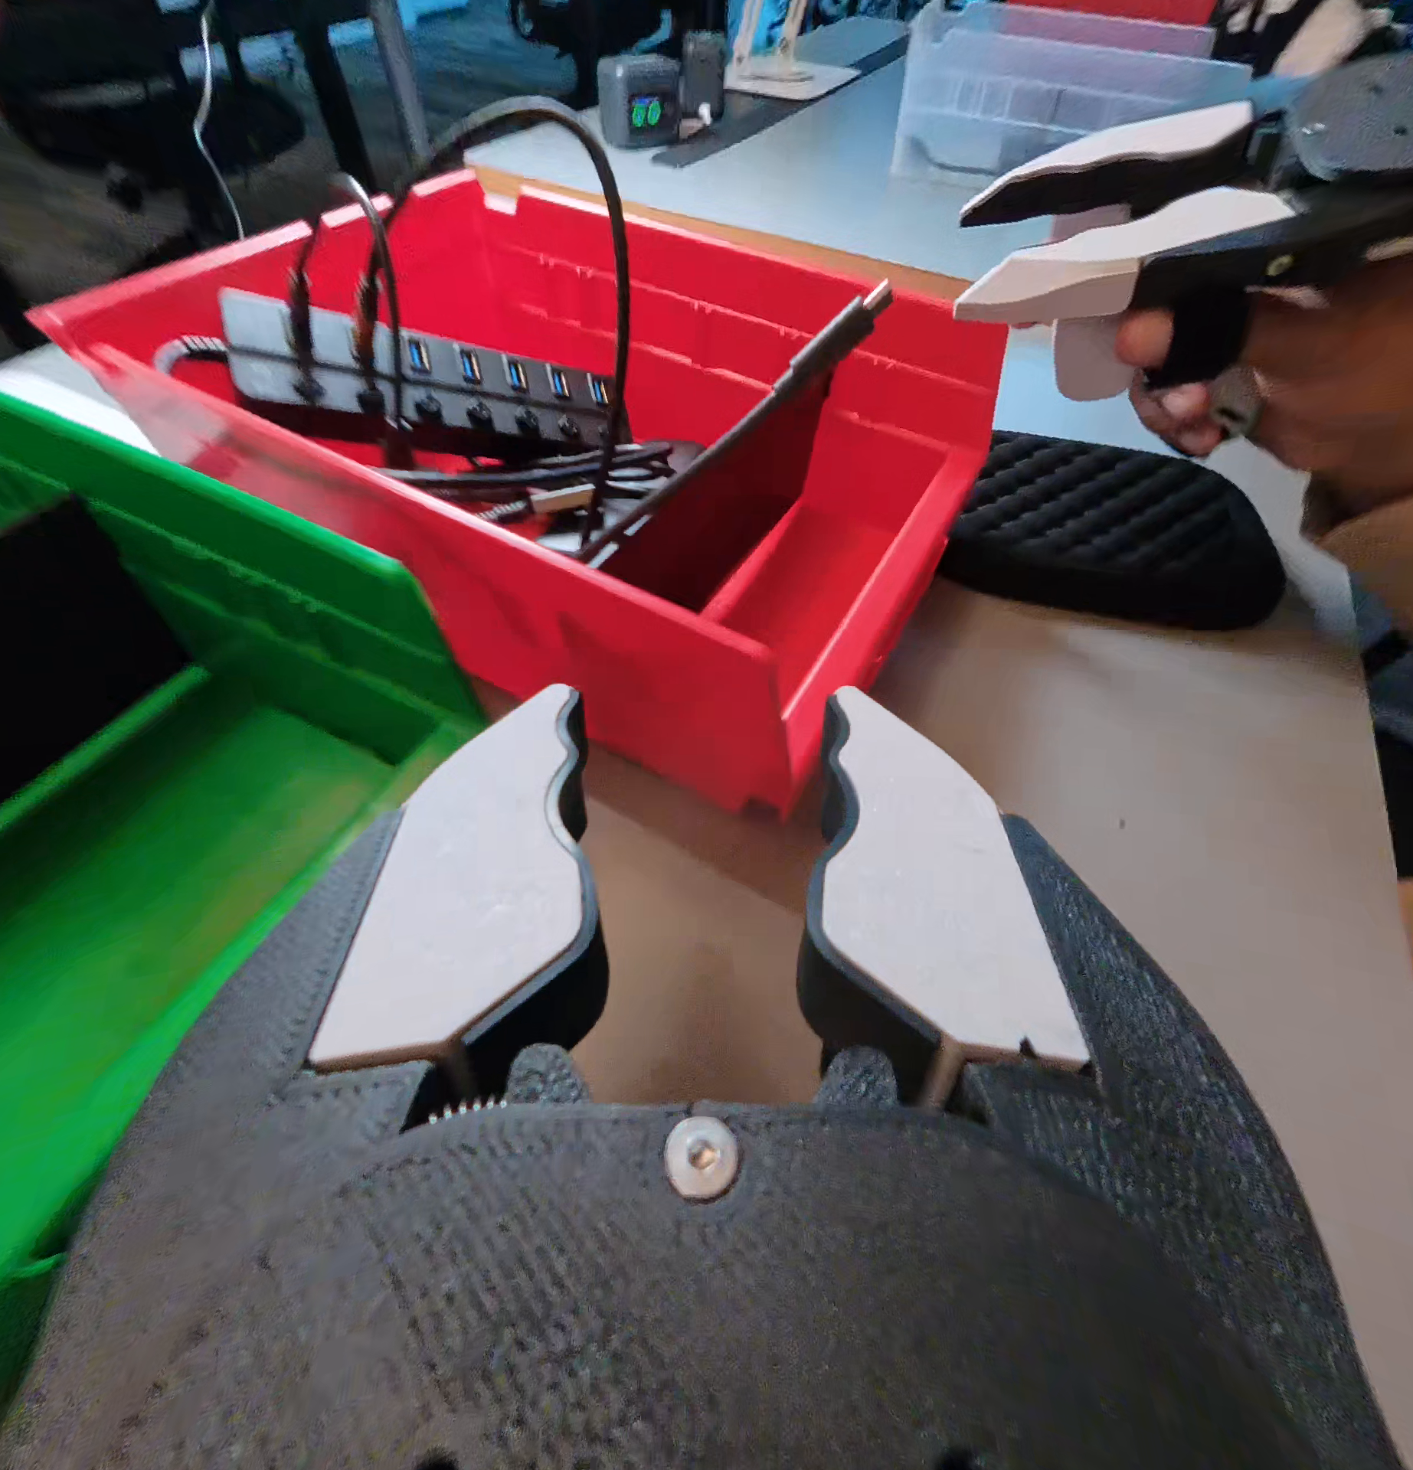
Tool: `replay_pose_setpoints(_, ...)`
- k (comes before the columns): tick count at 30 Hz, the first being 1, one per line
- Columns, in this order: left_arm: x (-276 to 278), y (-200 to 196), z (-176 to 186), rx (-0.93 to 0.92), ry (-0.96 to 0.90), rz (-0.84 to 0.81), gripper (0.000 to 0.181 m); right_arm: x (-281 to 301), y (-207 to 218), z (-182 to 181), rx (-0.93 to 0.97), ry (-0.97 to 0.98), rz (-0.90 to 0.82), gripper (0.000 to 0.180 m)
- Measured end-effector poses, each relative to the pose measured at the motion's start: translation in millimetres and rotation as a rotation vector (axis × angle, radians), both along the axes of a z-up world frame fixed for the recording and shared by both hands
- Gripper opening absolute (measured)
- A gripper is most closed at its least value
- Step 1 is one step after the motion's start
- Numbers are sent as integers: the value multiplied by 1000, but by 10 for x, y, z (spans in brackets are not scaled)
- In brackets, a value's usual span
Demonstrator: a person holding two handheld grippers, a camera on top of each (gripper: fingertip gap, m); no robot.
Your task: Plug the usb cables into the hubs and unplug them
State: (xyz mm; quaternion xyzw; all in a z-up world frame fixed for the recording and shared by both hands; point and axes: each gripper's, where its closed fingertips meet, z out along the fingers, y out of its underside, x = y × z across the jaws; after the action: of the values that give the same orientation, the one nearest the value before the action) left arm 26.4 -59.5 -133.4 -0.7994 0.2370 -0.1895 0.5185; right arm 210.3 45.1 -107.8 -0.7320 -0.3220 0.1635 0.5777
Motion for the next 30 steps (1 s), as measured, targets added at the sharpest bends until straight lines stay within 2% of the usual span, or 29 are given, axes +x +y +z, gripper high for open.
replay_pose_setpoints(4,143,288,-221,-45,23,198,62,-145,19,-382,-149,-69,9,57)
replay_pose_setpoints(6,162,403,-248,-32,13,272,56,-226,23,-540,-188,-98,18,38)
replay_pose_setpoints(9,120,448,-228,34,-4,342,43,-160,65,-494,-152,-65,-31,12)
replay_pose_setpoints(12,110,394,-100,85,23,344,31,-109,-6,-424,-96,-101,-49,9)
replay_pose_setpoints(16,21,247,314,167,-29,346,21,-130,-278,-18,11,-57,-27,10)
replay_pose_setpoints(22,-342,-184,1012,361,48,430,11,-458,-729,834,225,-57,53,10)
replay_pose_setpoints(26,-726,-560,1450,466,87,512,11,-874,-1028,1277,318,15,152,11)
replay_pose_setpoints(30,-1323,-1001,1712,518,161,668,9,-1555,-1267,1505,343,88,291,12)
